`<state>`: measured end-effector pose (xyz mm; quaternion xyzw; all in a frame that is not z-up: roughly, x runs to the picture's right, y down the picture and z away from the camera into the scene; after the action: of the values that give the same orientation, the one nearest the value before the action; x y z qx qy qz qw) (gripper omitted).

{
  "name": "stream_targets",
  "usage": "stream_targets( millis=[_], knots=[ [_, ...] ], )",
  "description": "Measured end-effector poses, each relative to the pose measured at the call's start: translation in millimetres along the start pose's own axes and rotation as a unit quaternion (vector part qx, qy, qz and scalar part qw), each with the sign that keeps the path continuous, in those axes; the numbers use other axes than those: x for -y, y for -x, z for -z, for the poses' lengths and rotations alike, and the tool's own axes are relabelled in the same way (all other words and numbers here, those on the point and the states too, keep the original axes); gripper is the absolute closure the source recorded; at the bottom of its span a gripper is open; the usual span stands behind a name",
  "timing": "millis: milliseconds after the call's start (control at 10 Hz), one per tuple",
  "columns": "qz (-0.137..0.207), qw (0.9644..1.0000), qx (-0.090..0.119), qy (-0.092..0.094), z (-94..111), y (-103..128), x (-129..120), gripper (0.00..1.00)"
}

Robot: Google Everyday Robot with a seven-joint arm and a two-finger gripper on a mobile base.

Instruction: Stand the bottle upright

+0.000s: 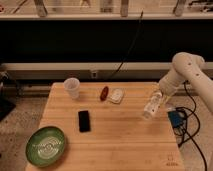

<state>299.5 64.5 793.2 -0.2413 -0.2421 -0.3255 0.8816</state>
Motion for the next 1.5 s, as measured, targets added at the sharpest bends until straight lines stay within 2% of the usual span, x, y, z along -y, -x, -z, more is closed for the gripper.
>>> stream_targets(
  millis=[200, 400, 700, 800, 900, 1100, 1300, 1400, 1500],
  knots=[
    [0.012, 0.9993, -0.017, -0.030, 1.3, 2.6, 4.7, 1.00],
    [0.022, 0.9971, -0.040, -0.061, 5.7, 4.0, 7.9, 1.00],
    [0.041, 0.9888, -0.082, -0.118, 15.8, 1.2, 10.5, 1.00],
    [0.052, 0.9829, -0.093, -0.150, 20.9, -2.1, 12.0, 1.00],
    [0.060, 0.9783, -0.098, -0.172, 24.0, -4.4, 13.8, 1.00],
    [0.069, 0.9687, -0.113, -0.209, 31.3, -11.9, 11.2, 1.00],
    [0.080, 0.9604, -0.122, -0.237, 33.4, -16.4, 14.0, 1.00],
    [0.084, 0.9554, -0.128, -0.253, 34.1, -19.3, 13.5, 1.00],
    [0.089, 0.9484, -0.136, -0.272, 34.5, -22.3, 14.6, 1.00]
  ],
)
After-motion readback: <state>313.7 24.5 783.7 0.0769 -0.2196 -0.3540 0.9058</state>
